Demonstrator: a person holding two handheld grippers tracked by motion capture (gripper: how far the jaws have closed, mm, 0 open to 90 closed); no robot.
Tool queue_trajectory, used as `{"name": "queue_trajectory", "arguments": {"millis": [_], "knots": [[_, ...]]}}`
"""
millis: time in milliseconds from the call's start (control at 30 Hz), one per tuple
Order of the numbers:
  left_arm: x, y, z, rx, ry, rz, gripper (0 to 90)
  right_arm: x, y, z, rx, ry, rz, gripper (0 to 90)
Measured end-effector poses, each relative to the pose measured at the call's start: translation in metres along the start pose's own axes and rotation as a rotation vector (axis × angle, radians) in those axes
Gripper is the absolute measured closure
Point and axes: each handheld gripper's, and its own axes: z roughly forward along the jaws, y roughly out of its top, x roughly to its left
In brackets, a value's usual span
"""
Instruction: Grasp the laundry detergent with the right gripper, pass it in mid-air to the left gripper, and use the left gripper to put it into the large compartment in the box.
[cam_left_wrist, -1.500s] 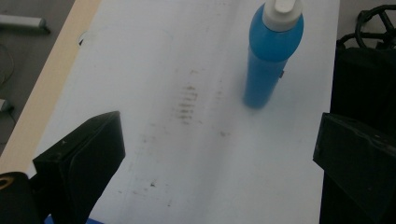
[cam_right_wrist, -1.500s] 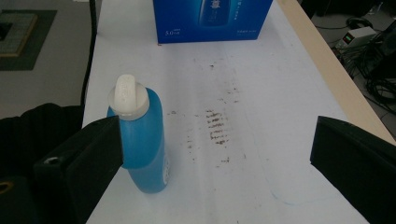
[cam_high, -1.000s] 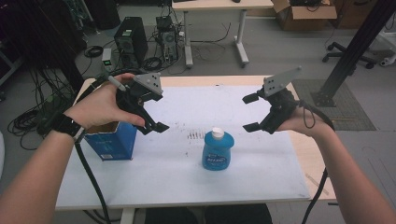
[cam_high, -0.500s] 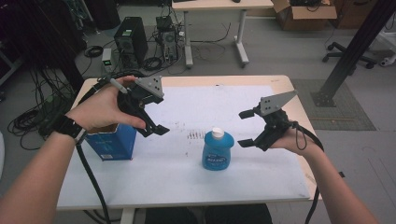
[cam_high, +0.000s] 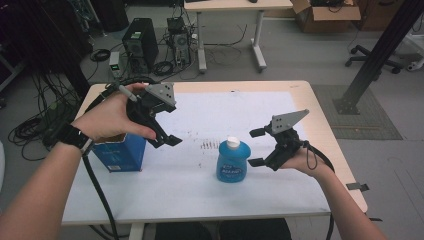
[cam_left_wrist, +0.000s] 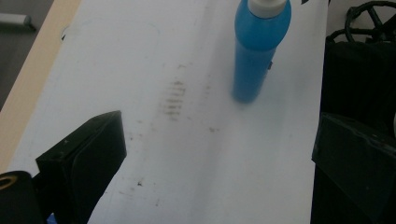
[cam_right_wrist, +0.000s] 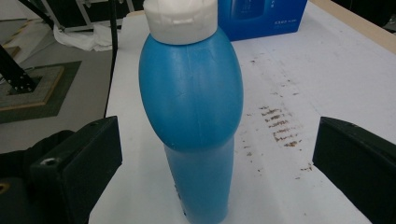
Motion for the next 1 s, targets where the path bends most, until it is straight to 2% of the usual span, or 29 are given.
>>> {"name": "queue_trajectory", "arguments": {"millis": [633, 1000], "knots": [[0.0, -0.005, 0.002, -0.01, -0.011, -0.002, 3.5, 0.004, -0.01, 0.034, -0.024, 0.044, 0.03, 1.8], [-0.001, -0.007, 0.003, -0.009, -0.013, 0.003, 3.4, 0.006, -0.009, 0.05, -0.038, 0.049, 0.029, 5.0]]}}
